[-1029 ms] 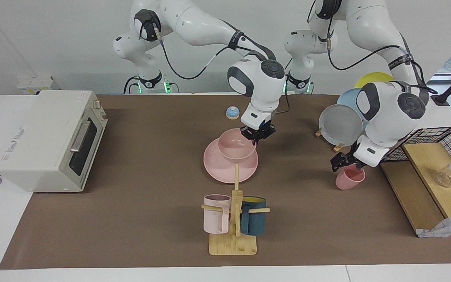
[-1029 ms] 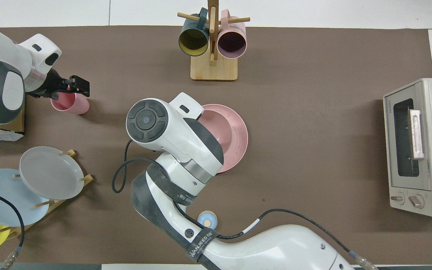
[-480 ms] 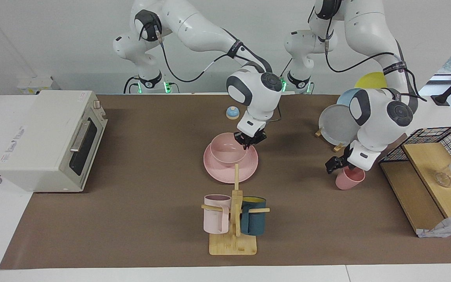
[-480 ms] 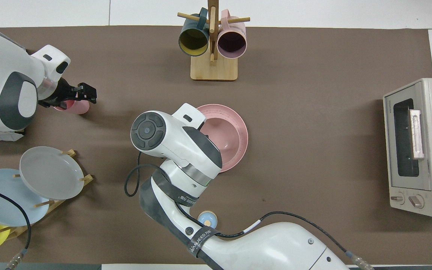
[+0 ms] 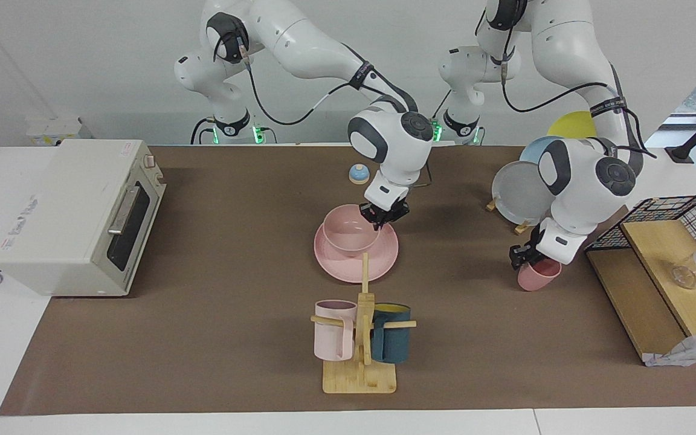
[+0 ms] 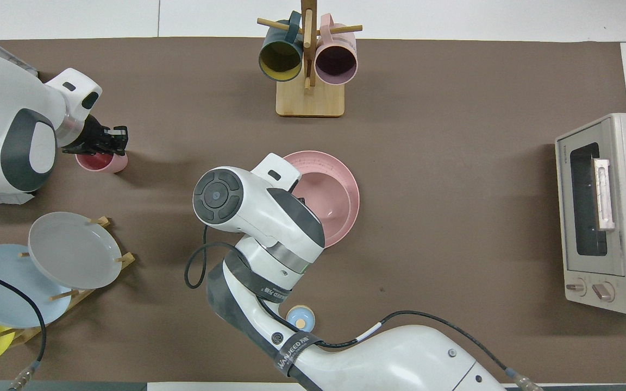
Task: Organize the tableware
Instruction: 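Release the bowl and withdraw the right gripper while the left gripper lifts the cup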
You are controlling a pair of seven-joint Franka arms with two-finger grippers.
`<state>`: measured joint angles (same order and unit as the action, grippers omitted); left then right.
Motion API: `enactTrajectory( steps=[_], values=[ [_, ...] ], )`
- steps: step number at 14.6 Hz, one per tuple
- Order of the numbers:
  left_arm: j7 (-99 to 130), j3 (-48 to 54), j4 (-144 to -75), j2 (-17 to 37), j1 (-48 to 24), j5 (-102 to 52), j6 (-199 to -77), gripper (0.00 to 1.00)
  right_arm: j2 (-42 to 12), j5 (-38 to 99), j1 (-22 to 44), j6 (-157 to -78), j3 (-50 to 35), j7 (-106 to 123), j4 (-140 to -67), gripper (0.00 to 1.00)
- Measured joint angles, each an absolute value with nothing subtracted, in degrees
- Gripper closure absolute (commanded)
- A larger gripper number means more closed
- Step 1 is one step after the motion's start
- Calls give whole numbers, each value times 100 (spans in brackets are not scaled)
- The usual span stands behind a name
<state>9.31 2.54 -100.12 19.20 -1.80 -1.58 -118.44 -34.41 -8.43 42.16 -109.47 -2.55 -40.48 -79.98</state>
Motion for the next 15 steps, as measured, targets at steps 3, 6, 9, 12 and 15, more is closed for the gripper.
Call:
enactTrajectory(
  steps=[3, 6, 9, 12, 15],
  values=[
    [892, 249, -10009, 1907, -175, -145, -11851, 100, -3439, -672, 4195, -11076, -255, -4048, -8011, 27],
    [854, 253, -9904, 1905, -175, -143, -11822, 100, -3387, -667, 4144, -11074, -244, -4048, -7874, 0],
    [848, 282, -9385, 1895, -191, -143, -11204, 100, -2963, -667, 3750, -10558, -228, -3945, -7606, 0],
    [885, 334, -8560, 1868, -320, -148, -10022, 100, -2143, -656, 2919, -9582, -228, -2955, -7548, 0],
    [1523, 360, -7769, 1880, -746, -154, -9082, 100, -1461, -424, 1934, -8950, -220, -1927, -7557, 0]
  ],
)
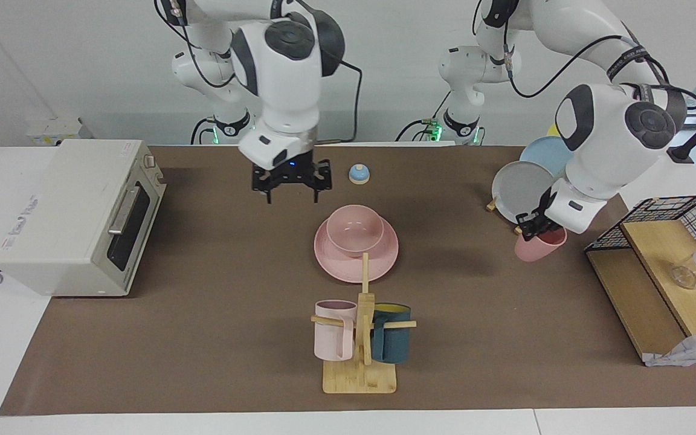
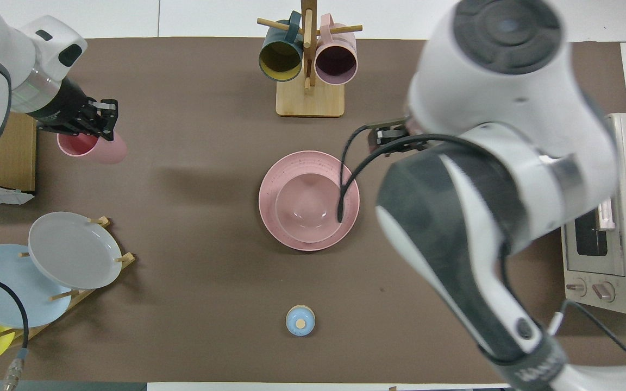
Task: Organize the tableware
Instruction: 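Release the bowl and withdraw the right gripper while the left gripper lifts the cup, then carry the pink cup with the left gripper over the bowl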
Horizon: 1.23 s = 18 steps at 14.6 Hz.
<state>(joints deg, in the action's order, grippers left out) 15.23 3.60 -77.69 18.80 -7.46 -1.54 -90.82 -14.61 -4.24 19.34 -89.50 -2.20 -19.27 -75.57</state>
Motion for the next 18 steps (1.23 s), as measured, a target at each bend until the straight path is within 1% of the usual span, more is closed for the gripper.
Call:
enactTrajectory(
  steps=[3, 5, 7, 10, 12, 15, 18],
  values=[
    [2537, 385, -7276, 1956, -1360, -239, -8719, 100, -1179, -89, 995, -8689, -219, -1407, -7598, 0],
    [3311, 396, -7107, 2075, -1856, -339, -8709, 100, -1164, -56, 623, -8576, -210, -1252, -7649, 0],
    [3944, 406, -6968, 2187, -2320, -506, -8725, 100, -1038, -55, 533, -8573, -148, -1244, -7881, 0],
    [4662, 414, -6880, 2252, -2793, -642, -8854, 100, -499, -55, 347, -8628, -130, -1249, -8720, 0],
    [5021, 420, -6866, 2264, -3059, -646, -9029, 100, -287, -54, 192, -8690, -125, -1234, -9034, 0],
    [5406, 414, -6905, 2349, -3439, -645, -9296, 100, -213, -56, 173, -8991, -102, -689, -9152, 0],
    [5623, 407, -7178, 2472, -3627, -594, -9711, 100, -214, -94, 167, -9191, 92, -111, -9176, 0]
  ],
)
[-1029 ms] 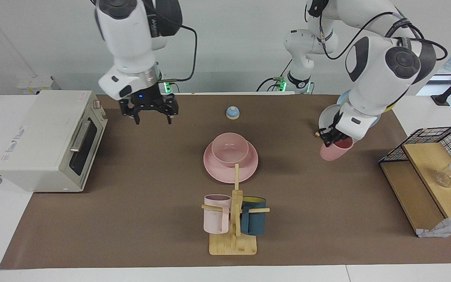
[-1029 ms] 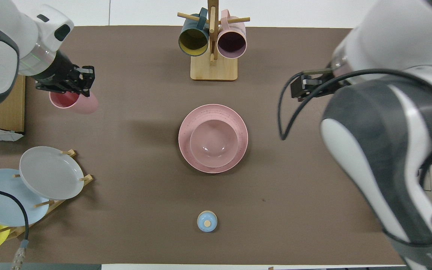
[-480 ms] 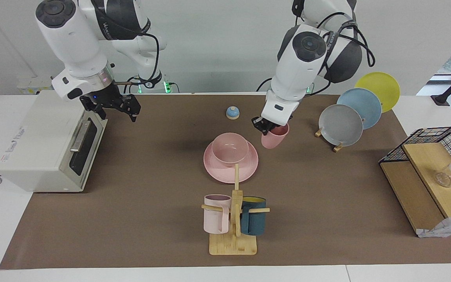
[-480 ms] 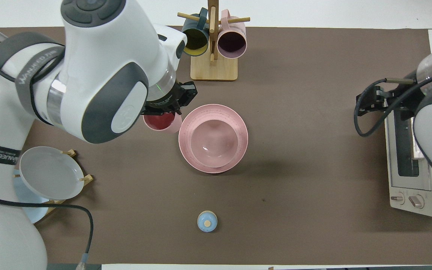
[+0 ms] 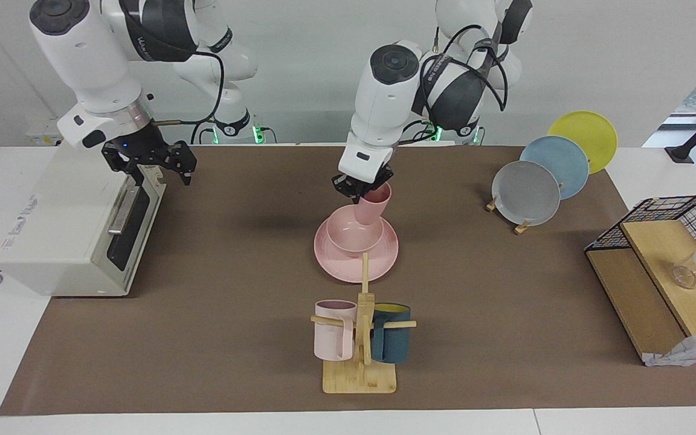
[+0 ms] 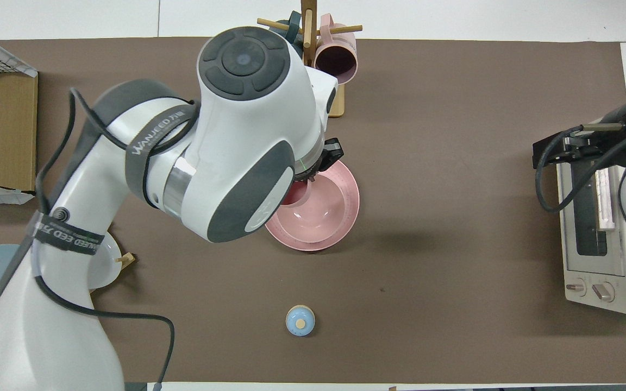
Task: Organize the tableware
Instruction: 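Carry the pink cup with the left gripper over the bowl, then lower the cup into the bowl and open the left gripper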
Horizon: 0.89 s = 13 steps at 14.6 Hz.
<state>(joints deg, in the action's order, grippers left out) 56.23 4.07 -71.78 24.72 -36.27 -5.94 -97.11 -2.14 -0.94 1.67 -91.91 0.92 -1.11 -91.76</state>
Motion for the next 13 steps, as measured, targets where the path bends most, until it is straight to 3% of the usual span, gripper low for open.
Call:
enactTrajectory(
  steps=[13],
  values=[
    [6226, 398, -8275, 2614, -3811, -369, -10834, 100, -208, -218, 69, -8954, 214, 556, -9175, 0]
  ],
)
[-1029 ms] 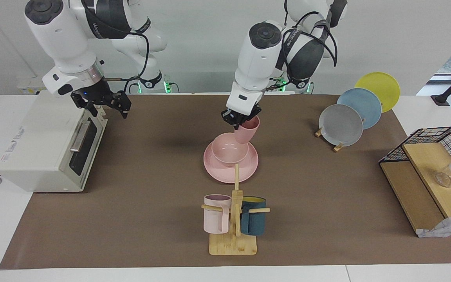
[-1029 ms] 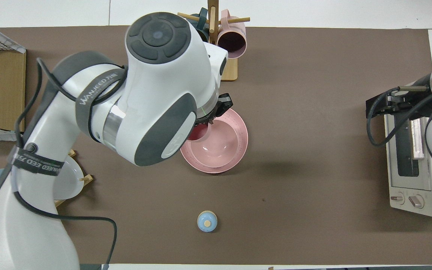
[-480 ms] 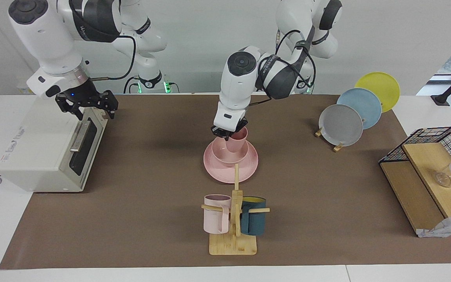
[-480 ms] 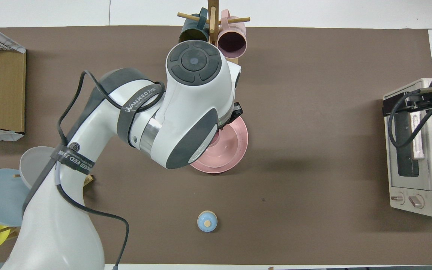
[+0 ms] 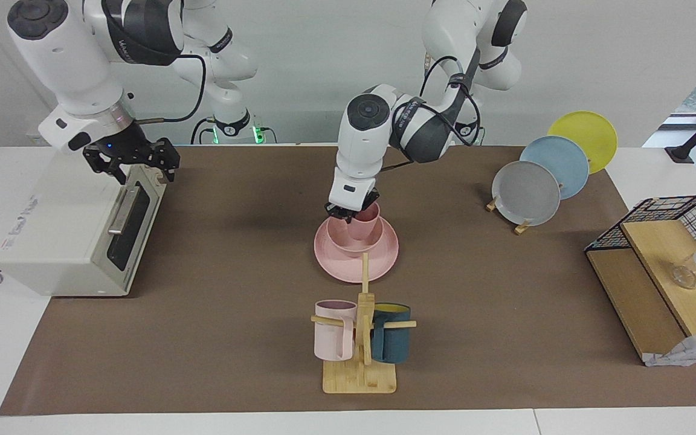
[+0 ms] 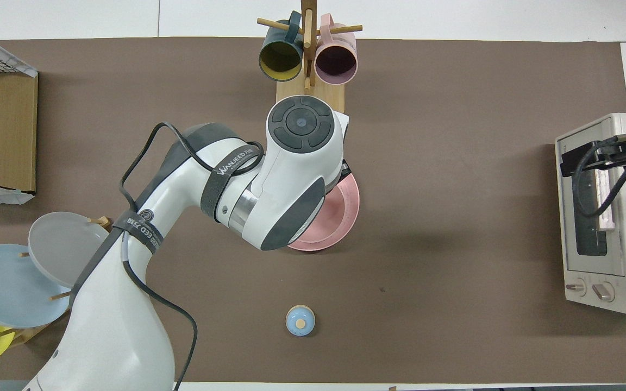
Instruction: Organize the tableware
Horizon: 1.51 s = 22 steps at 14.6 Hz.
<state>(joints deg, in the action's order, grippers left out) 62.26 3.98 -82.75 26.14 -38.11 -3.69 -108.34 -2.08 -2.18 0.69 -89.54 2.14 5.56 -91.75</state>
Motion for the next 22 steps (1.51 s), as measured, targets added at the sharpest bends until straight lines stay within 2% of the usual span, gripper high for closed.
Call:
enactTrajectory(
  steps=[9, 10, 11, 12, 14, 15, 16, 22],
  values=[
    [6260, 395, -8496, 2734, -3858, -297, -11226, 100, -144, -184, 66, -8939, 380, 274, -9168, 0],
    [6260, 395, -8501, 2734, -3858, -295, -11248, 91, -140, -183, 63, -8940, 391, 267, -9167, 0],
    [6260, 394, -8503, 2734, -3858, -294, -11258, 56, -133, -183, 63, -8956, 404, 259, -9163, 0],
    [6260, 394, -8504, 2734, -3858, -293, -11264, 45, -123, -183, 63, -9000, 417, 252, -9159, 0],
    [6260, 394, -8508, 2734, -3858, -289, -11272, 40, -104, -183, 63, -9023, 427, 251, -9156, 0],
    [6260, 392, -8510, 2734, -3858, -285, -11272, 18, -94, -183, 63, -9023, 427, 251, -9156, 0],
    [6260, 392, -8511, 2734, -3858, -281, -11272, 0, -80, -183, 63, -9023, 427, 251, -9156, 0],
    [6233, 334, -8449, 2622, -3848, -260, -11096, 0, -43, -183, 64, -9027, 427, 245, -9156, 0]
  ],
)
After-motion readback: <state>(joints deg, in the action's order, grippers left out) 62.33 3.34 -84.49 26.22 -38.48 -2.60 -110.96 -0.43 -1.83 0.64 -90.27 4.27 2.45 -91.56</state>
